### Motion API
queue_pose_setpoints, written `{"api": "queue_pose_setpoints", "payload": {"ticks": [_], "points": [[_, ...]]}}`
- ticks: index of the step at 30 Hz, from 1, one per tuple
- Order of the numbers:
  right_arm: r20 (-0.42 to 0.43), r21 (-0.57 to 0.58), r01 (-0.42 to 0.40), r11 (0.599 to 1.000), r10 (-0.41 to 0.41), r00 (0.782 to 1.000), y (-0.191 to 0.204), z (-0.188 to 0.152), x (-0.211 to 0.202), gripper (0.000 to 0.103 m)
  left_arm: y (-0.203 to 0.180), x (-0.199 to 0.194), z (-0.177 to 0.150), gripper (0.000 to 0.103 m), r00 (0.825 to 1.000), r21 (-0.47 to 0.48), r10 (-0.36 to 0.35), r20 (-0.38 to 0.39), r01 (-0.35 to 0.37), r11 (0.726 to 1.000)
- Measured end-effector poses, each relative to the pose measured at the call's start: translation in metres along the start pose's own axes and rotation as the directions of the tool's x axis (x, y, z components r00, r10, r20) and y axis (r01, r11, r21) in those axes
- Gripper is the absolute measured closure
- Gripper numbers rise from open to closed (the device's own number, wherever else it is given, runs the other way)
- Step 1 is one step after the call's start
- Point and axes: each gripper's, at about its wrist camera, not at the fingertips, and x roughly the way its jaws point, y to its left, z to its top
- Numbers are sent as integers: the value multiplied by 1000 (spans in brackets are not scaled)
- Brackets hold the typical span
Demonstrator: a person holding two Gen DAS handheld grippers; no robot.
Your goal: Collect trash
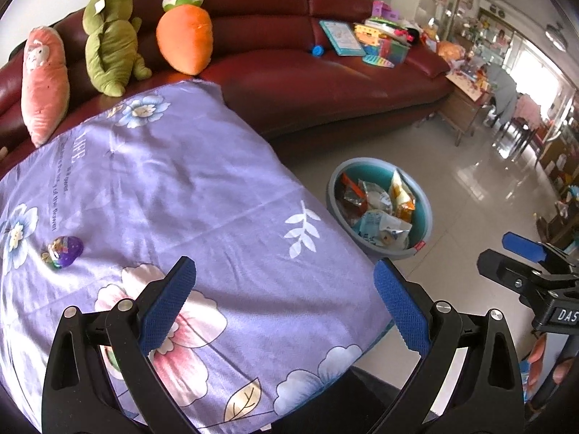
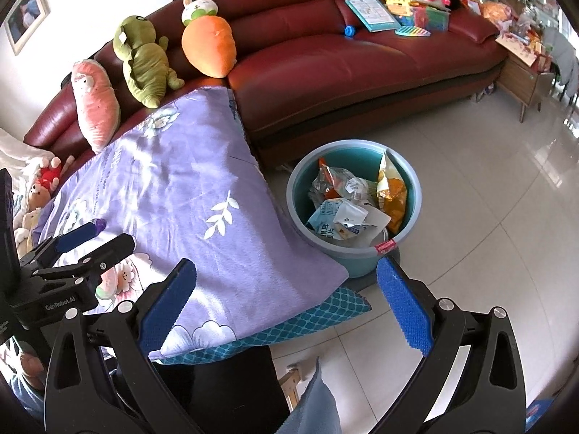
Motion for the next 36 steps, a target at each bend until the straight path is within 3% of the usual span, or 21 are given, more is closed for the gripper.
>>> {"api": "queue_pose_setpoints", "payload": {"ticks": [19,36], "points": [[-43,80,19,997,-15,999,-17,6,34,7,1,30,-3,4,996,5,93,-17,-93,996],[-89,87,26,996,-18,996,-17,15,61,7,12,45,1,4,992,-8,120,-32,-120,993]]}}
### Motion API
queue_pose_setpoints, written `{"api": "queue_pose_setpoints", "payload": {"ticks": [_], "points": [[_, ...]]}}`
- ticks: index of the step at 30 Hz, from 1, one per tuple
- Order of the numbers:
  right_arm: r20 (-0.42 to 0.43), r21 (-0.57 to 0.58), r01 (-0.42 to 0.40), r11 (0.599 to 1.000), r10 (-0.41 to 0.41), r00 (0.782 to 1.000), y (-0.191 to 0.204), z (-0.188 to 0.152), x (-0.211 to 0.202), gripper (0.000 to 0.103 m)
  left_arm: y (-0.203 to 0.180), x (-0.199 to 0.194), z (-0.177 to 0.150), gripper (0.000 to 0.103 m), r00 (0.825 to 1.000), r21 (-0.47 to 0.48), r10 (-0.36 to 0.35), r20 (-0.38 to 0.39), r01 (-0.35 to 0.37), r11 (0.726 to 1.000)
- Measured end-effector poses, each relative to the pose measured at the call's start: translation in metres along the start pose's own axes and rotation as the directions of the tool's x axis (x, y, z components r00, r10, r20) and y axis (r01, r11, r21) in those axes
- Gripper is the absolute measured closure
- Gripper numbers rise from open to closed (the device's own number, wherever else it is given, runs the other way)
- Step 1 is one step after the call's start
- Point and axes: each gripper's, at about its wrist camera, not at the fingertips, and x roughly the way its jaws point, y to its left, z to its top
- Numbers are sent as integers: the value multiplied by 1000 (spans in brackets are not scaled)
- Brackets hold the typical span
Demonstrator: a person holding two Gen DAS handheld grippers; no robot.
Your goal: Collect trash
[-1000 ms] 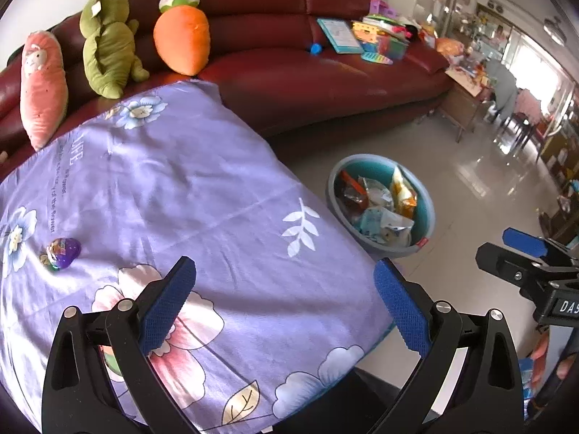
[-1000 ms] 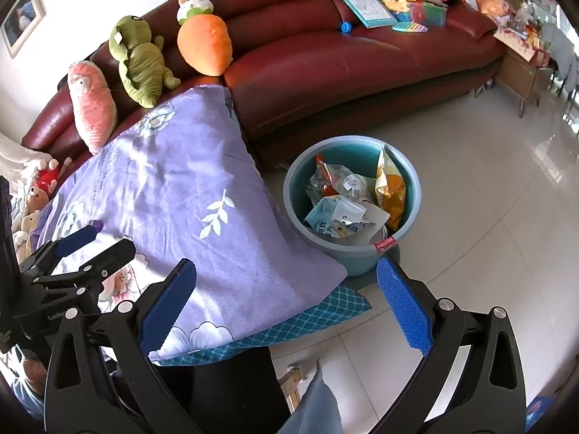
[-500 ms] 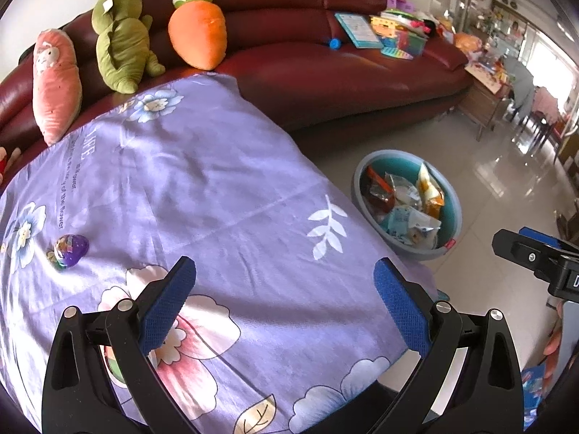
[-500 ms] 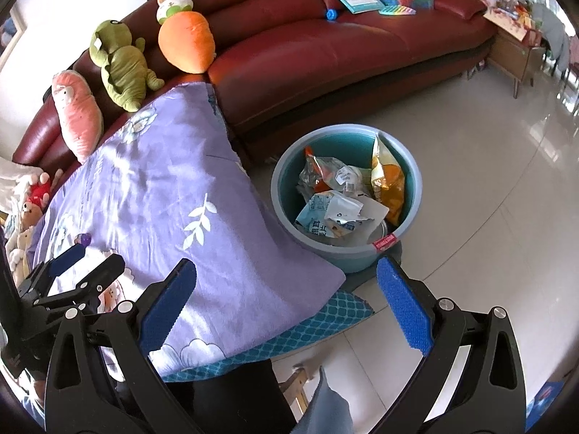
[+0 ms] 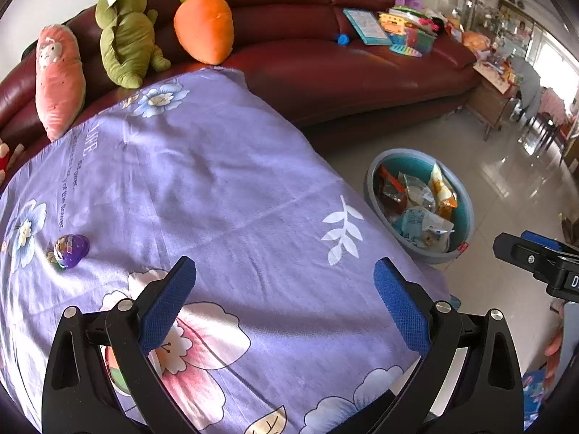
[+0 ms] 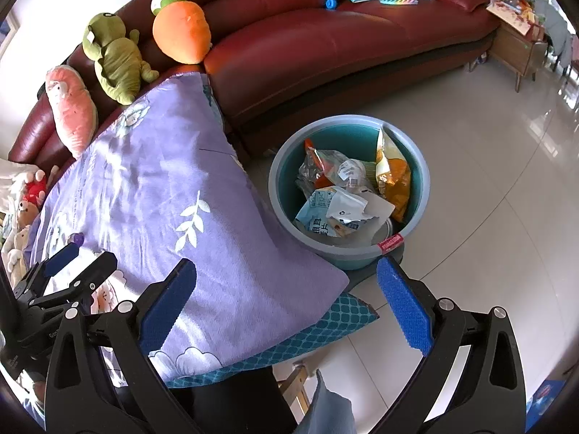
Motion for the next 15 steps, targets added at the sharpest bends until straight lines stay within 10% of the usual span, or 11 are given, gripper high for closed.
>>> {"api": "queue_pose_setpoints", "payload": {"ticks": [15], "points": [[-27,8,4,1000,-4,1000,-4,7,17,7,1,15,4,4,1000,1,10,-17,-10,1000]]}}
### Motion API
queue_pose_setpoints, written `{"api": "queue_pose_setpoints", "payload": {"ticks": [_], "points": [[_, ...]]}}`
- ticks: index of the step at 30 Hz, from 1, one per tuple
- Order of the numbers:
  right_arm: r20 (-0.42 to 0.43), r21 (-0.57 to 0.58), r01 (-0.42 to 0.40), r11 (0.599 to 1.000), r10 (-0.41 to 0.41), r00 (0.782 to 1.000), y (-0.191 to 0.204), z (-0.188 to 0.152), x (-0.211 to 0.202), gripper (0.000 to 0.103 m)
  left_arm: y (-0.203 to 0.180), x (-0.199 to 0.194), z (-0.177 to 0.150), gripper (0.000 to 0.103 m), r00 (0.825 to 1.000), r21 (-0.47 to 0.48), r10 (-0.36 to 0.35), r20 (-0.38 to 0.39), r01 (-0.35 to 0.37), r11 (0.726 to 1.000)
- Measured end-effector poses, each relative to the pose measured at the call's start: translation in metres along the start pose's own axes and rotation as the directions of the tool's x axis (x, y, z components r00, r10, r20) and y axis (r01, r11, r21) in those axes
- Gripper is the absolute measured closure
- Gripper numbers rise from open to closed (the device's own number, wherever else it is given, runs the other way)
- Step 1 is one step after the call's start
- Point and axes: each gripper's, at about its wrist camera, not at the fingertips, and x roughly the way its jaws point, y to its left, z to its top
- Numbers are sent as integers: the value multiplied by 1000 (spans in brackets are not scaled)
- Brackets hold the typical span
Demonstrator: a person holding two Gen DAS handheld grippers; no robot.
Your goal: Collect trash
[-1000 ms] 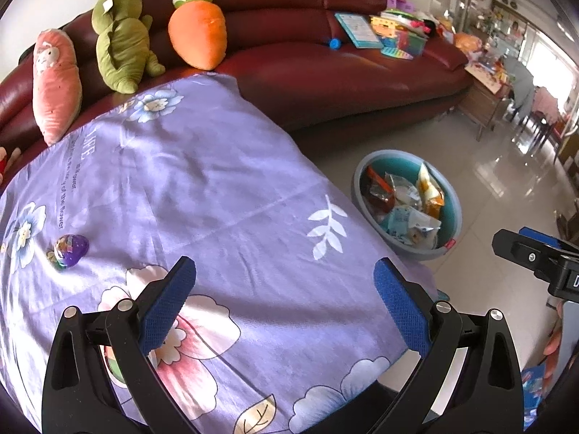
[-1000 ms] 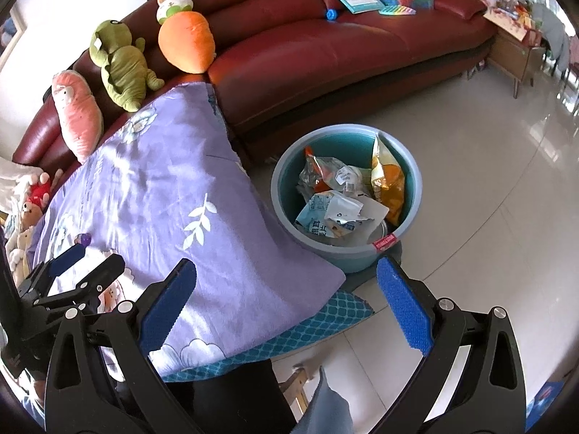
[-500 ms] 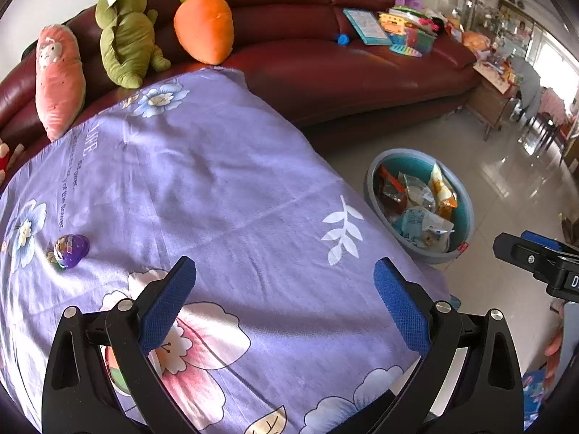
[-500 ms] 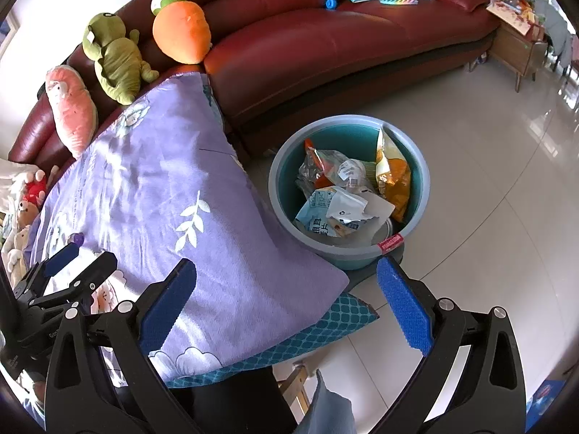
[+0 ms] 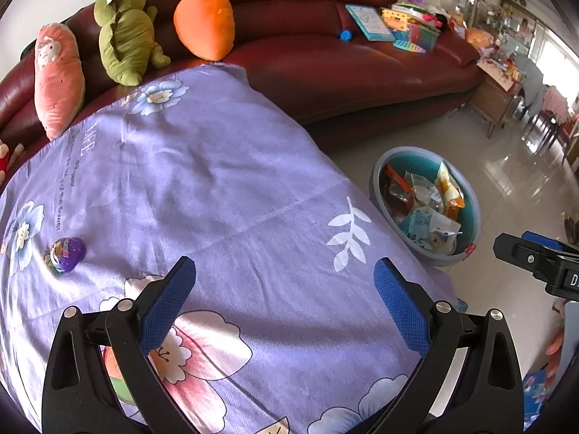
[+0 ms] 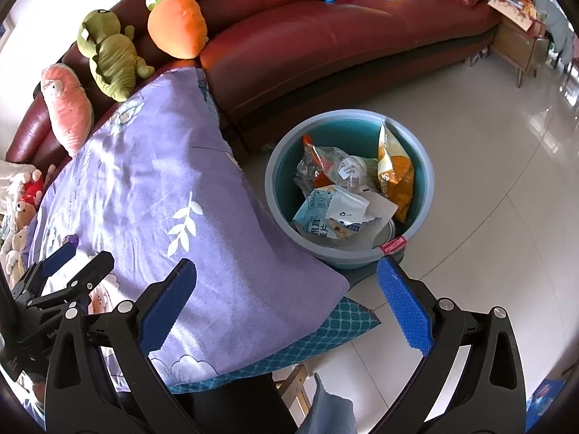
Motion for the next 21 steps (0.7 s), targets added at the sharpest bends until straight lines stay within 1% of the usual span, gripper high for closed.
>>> {"api": "queue_pose_setpoints", "payload": {"ticks": [11,21], "points": [[-22,3,6,1000,-5,1000,-3,5,12,7,-2,10,2,4,1000,-1,4,-17,-4,1000],[-33,-2,26,1000,-26,999,-4,9,20,7,-3,21,2,4,999,0,13,-36,-13,1000]]}}
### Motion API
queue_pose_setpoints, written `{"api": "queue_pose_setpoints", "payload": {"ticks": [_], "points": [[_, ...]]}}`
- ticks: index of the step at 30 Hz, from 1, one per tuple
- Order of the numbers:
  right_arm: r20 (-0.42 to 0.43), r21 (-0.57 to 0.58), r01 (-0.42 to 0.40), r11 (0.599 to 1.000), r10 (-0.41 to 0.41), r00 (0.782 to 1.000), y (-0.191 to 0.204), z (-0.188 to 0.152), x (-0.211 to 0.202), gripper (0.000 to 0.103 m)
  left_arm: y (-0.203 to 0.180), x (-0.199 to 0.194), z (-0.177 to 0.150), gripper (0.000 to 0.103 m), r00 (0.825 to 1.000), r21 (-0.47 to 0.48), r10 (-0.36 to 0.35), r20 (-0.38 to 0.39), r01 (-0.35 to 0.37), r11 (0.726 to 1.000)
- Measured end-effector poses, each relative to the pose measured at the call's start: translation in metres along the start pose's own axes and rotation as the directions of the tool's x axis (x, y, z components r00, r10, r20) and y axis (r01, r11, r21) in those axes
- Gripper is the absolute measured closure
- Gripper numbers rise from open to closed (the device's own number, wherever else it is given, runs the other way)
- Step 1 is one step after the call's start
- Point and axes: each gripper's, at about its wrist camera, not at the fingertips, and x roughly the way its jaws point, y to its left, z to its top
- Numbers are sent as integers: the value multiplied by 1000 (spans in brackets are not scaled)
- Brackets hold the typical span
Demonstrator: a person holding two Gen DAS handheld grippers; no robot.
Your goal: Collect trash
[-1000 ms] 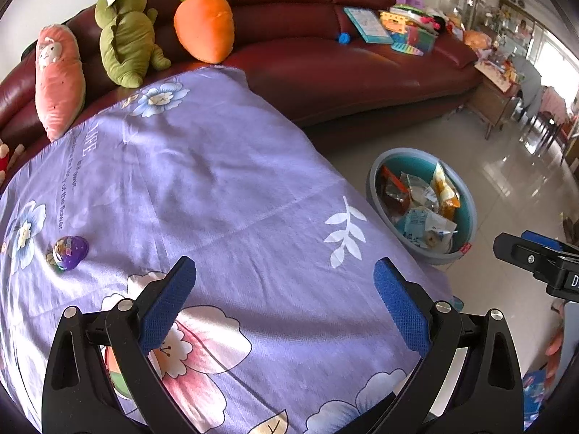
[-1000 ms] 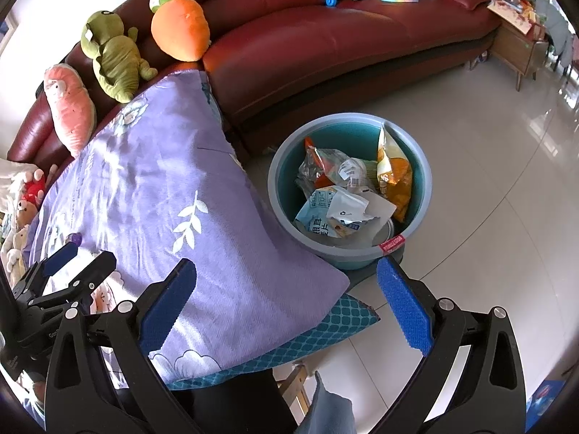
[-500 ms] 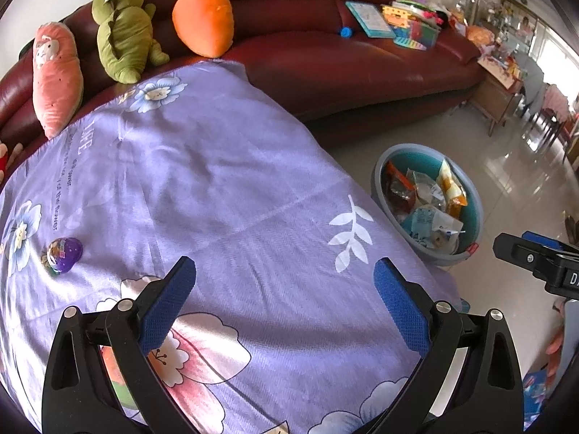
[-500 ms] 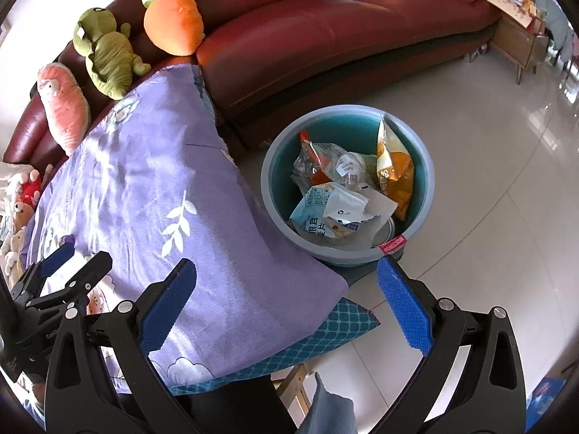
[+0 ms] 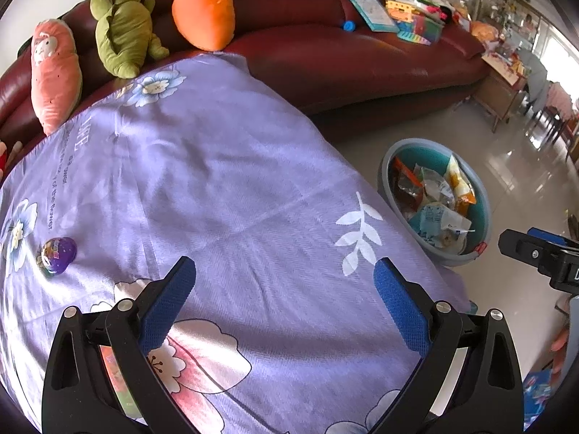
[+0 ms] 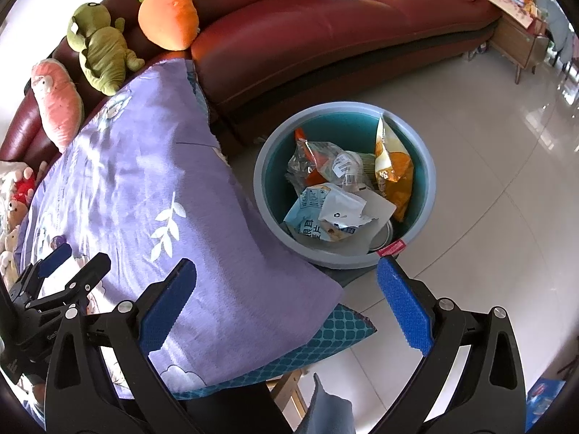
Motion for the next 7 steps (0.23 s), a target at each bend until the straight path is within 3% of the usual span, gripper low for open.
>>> {"api": "queue_pose_setpoints", "payload": {"ticks": [7], "points": [[5,3,18,1000,-18,1000,-2,2,0,7,7,7,0,4,1000,-29,17,-19,-17,999]]}}
